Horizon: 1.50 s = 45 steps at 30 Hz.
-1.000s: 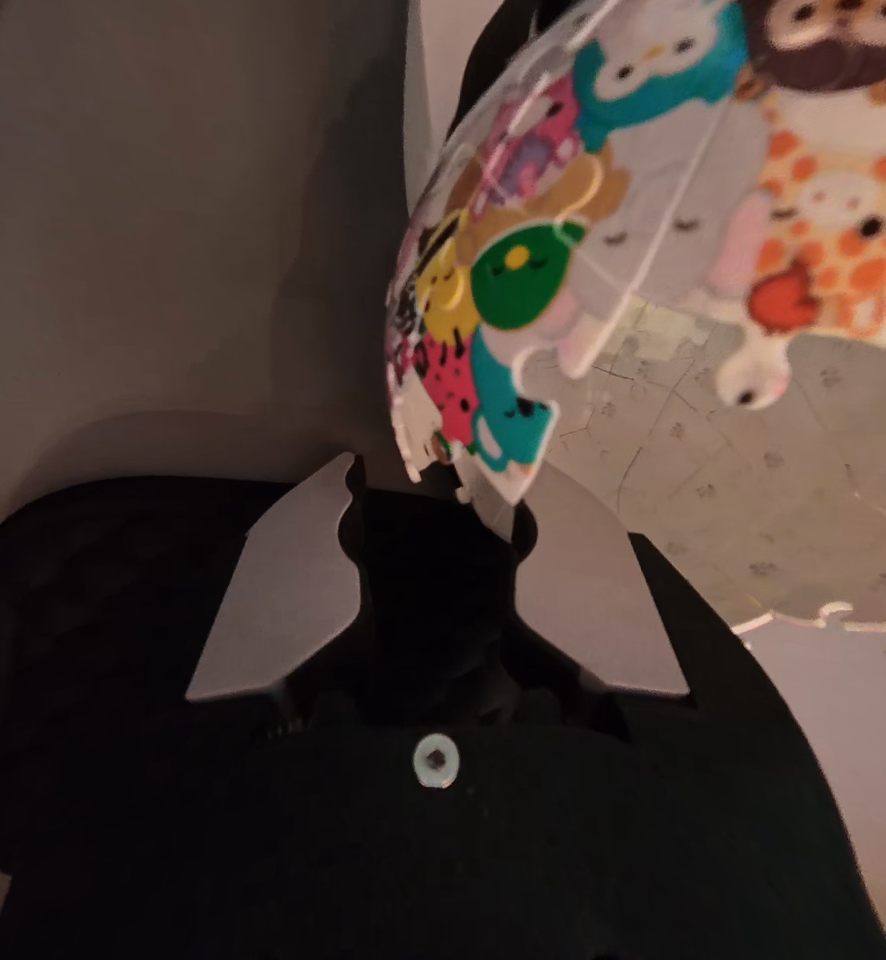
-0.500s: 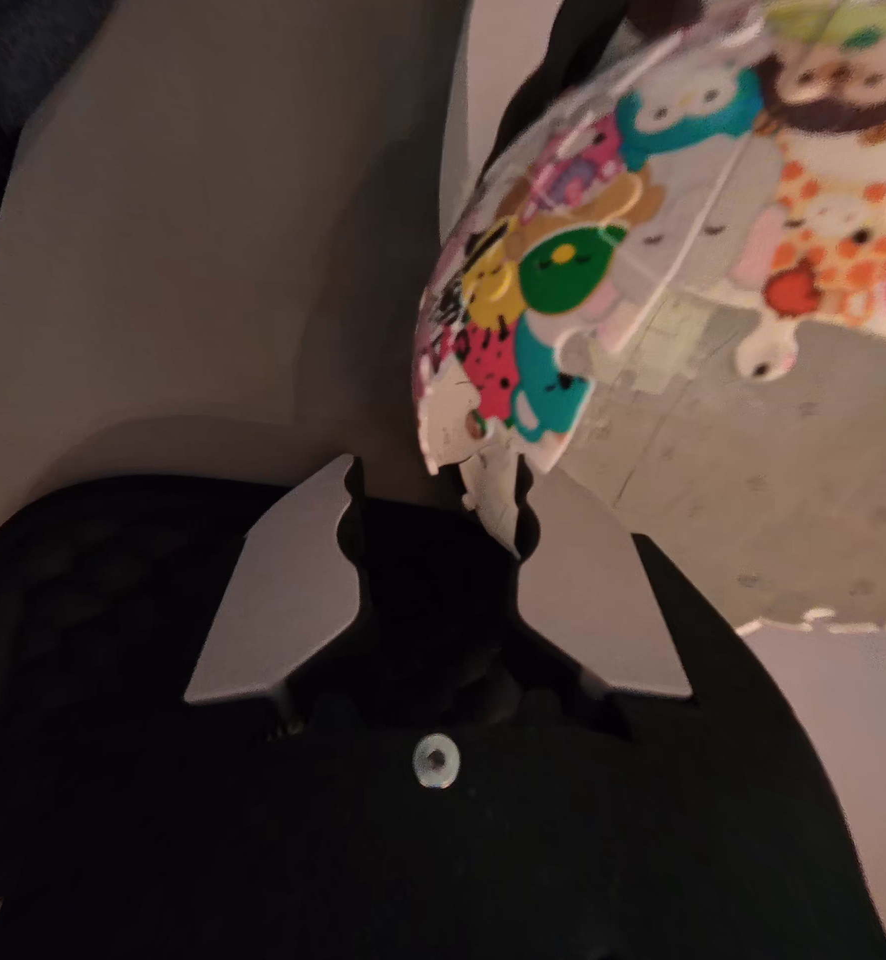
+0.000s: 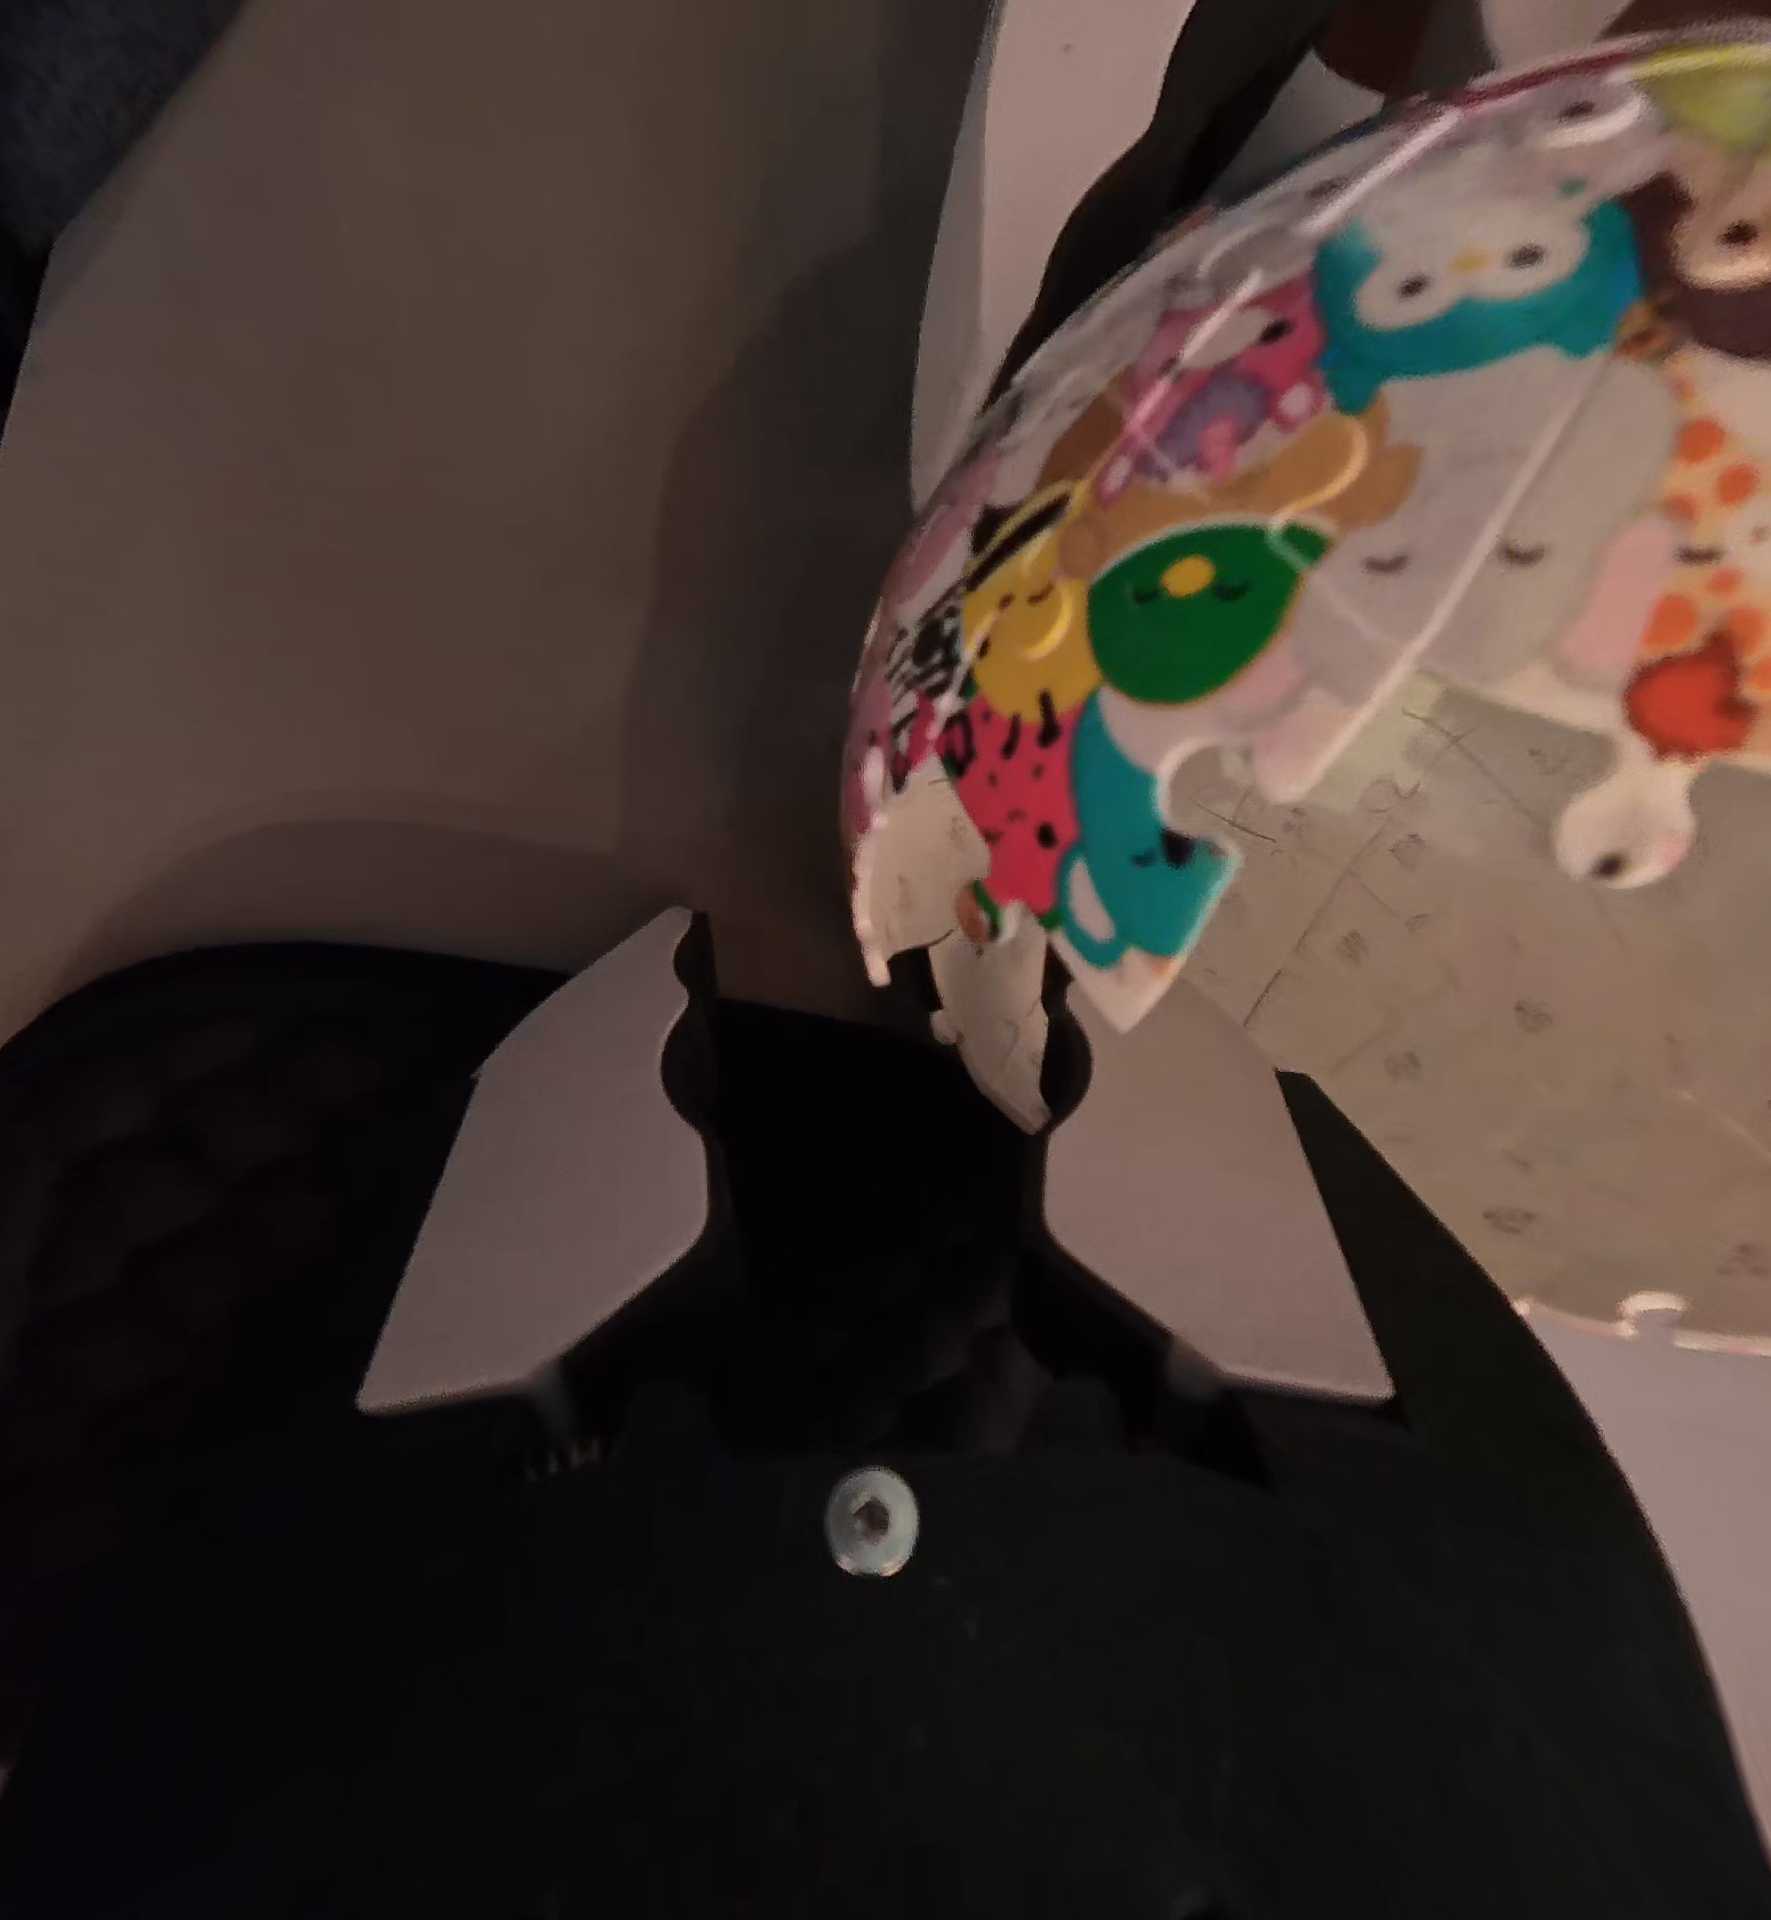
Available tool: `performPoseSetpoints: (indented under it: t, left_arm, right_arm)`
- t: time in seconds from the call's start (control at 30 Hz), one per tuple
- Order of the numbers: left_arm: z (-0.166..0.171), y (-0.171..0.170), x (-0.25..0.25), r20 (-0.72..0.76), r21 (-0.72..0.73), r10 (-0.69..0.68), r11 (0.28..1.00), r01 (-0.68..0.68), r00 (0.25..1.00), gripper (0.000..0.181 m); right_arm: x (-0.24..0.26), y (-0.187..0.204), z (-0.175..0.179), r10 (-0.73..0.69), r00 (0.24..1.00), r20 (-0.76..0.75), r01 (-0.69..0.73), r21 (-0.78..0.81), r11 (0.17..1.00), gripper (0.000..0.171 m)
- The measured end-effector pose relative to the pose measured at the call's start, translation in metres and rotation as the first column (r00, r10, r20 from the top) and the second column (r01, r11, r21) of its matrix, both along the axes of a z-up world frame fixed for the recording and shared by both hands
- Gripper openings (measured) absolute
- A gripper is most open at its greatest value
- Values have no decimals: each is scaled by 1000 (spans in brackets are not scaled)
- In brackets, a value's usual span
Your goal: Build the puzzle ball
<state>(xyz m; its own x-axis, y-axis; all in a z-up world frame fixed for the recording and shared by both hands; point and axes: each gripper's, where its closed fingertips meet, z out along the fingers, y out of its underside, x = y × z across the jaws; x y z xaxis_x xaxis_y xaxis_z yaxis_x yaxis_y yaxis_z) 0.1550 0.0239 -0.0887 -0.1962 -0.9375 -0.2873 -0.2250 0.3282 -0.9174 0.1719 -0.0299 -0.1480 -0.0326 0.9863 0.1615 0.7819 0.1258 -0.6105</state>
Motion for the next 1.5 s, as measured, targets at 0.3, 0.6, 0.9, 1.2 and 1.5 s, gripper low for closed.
performPoseSetpoints:
  t: [0.3,0.6,0.9,1.2,1.5]
  left_arm:
    - [0,0,0,-3,7,1,1000,-1,1000,119]
    - [0,1,0,-4,19,-3,1000,3,1000,119]
    - [0,0,0,-9,19,-6,1000,6,1000,119]
    - [0,1,0,-11,17,-8,1000,8,1000,119]
    - [0,1,0,-10,16,-11,1000,11,1000,119]
  right_arm:
    - [0,-1,-5,6,996,85,-8,23,1000,62]
    - [-1,-1,-8,6,993,122,-7,8,1000,65]
    - [-1,-1,-9,-17,990,140,17,7,1000,64]
    - [-2,0,-7,-25,989,145,18,50,999,64]
    - [-2,0,-9,-32,988,149,30,15,999,64]
